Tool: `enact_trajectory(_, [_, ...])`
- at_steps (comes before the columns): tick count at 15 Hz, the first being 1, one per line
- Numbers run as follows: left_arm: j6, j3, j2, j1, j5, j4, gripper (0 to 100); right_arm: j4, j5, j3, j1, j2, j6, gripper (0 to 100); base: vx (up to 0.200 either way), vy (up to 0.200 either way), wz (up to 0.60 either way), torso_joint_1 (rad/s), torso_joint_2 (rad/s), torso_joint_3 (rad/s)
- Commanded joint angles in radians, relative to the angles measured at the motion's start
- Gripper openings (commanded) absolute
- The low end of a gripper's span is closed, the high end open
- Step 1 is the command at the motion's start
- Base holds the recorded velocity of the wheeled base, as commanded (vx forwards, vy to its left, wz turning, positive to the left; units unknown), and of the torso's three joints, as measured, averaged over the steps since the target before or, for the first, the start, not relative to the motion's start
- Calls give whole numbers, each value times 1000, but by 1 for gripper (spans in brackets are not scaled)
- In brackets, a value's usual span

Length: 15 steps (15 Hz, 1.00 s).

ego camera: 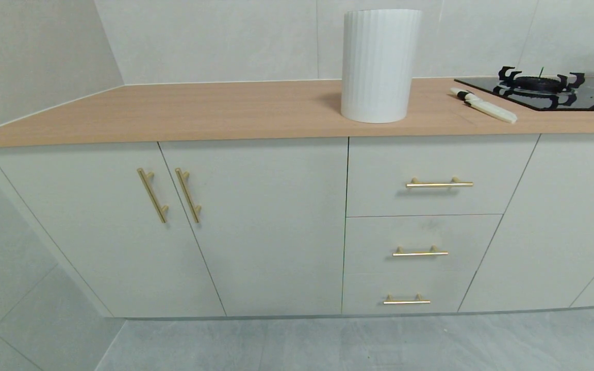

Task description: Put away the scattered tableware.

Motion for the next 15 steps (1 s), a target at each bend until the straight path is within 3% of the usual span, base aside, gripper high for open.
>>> enact_trajectory(1, [1, 0, 0, 0, 1, 0, 100, 2, 3, 0, 0, 3, -5, 100, 0, 0, 0, 0, 0, 0])
enact_trajectory(2, [14, 0, 0, 0, -1, 1, 100, 4, 3, -2, 0, 3, -5, 100, 0, 0, 0, 0, 0, 0])
enact_trajectory(11, [7, 0, 0, 0, -1, 0, 100, 2, 3, -2, 0, 3, 12, 100, 0, 0, 0, 0, 0, 0])
enact_trajectory(15, [6, 0, 2, 0, -1, 0, 100, 2, 3, -2, 0, 3, 14, 100, 200, 0, 0, 1, -2, 8])
